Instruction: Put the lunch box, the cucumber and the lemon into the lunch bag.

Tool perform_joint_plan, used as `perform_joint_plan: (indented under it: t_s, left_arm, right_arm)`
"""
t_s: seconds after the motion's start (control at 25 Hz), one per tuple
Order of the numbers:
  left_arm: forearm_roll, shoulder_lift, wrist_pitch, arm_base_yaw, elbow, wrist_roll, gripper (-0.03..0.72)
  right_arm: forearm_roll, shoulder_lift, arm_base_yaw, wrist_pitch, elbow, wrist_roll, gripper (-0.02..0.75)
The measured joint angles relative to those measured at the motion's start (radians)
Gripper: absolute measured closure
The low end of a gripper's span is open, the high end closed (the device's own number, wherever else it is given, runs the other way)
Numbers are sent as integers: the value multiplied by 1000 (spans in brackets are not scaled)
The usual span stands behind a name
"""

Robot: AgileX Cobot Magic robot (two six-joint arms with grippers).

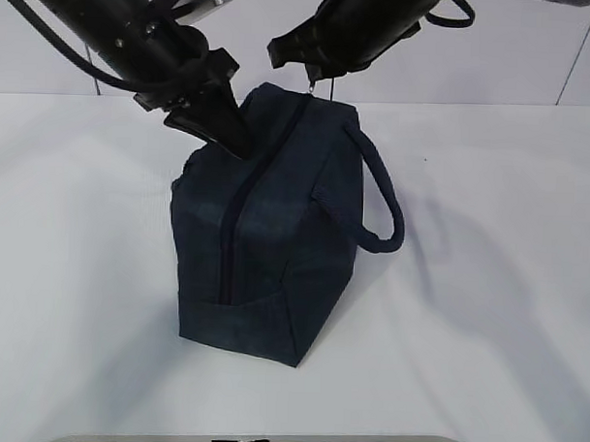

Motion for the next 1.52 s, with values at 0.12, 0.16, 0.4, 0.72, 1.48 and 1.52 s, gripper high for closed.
perform_joint_plan:
  t_s: [0.12,0.16,0.4,0.72,1.48,1.52]
  left_arm:
    - [19,-4,2,-8,-3,0,703]
    - [33,-4,2,-17,-5,2,703]
    - [72,-4,-10,-56,-8,2,704]
    - [78,-4,-12,-58,-8,2,704]
    - [115,-5,-8,-58,-8,2,704]
    - [115,-5,-3,-58,-8,2,704]
  right_arm:
    - [-4,23,-8,-5,-17,0,733]
    - [-4,31,-11,-9,-20,0,733]
    - [11,56,-52,-16,-22,6,733]
    - [19,115,-69,-38,-41,10,733]
    - [42,194,-75,13,-105,8,733]
    - [55,192,-77,18,-105,4,733]
